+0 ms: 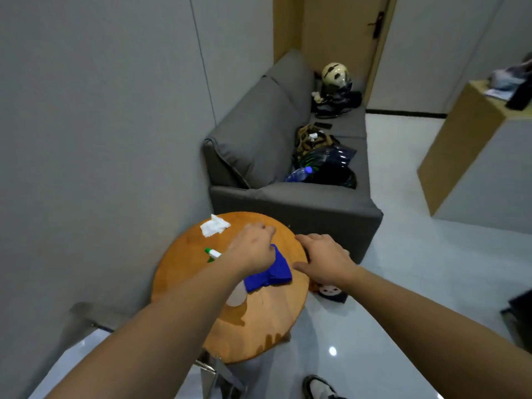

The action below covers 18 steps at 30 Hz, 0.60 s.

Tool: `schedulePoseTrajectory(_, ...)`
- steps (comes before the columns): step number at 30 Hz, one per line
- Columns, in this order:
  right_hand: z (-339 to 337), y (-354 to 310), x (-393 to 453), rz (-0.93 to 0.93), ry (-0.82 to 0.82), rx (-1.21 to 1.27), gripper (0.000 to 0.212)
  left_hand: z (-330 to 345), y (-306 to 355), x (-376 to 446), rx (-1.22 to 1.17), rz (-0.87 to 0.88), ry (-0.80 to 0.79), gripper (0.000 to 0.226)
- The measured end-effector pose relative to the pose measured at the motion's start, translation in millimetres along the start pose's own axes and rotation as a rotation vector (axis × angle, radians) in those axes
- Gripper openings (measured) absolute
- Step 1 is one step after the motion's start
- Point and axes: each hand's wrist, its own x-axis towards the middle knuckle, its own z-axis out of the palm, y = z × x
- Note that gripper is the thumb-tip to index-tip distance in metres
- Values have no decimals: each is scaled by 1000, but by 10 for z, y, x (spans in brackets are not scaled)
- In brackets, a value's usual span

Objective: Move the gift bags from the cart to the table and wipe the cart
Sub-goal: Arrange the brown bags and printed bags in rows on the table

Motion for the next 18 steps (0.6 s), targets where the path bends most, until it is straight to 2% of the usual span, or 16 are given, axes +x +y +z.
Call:
schedulePoseTrajectory(5, -369, 406, -599, 201, 144, 21, 76, -138, 696, 157, 30, 214, 7, 53)
schedulePoseTrajectory(10, -642, 1015, -1343, 399, 298, 72, 75, -243, 1614, 216, 98, 416, 23, 41)
schedulePoseTrajectory(18, -913, 2358, -2803, 652, 496, 122, 74, 10, 3715, 116, 162, 716, 12, 50)
